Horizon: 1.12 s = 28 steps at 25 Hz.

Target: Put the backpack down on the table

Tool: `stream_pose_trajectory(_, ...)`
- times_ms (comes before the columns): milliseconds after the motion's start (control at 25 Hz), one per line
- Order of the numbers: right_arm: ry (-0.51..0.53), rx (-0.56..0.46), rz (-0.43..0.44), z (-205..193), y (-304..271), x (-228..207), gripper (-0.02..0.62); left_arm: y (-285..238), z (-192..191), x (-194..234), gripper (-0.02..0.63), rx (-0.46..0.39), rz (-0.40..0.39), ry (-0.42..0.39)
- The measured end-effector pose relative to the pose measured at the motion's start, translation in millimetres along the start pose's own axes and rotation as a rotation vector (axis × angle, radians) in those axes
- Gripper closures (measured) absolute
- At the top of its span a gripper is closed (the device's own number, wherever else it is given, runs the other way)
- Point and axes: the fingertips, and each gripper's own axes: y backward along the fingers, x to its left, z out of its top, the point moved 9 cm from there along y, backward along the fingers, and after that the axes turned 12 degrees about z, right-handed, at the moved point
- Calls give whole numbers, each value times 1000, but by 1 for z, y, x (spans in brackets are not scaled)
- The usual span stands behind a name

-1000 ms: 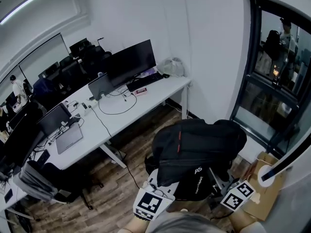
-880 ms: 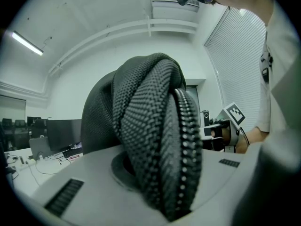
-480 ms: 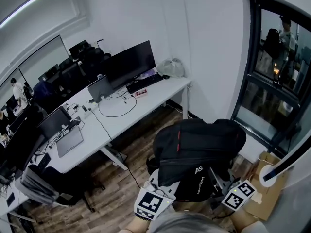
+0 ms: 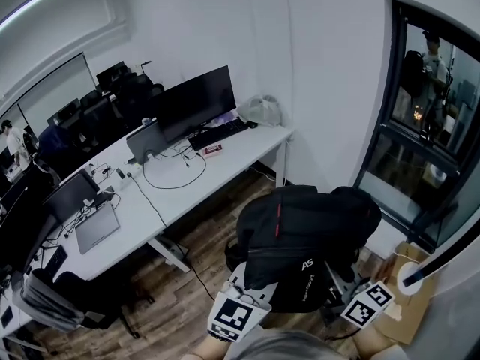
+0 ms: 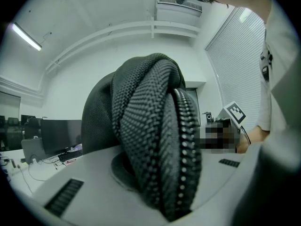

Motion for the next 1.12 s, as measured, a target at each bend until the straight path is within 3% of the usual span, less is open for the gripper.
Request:
stream_pose_trajectory(520, 23, -18, -58, -19, -109, -15, 575, -29, -16, 117, 552, -29, -64, 4)
stream_pose_trajectory(1120, -30, 18, -38, -18, -185, -66, 576, -78, -25, 186, 552, 18, -29, 21)
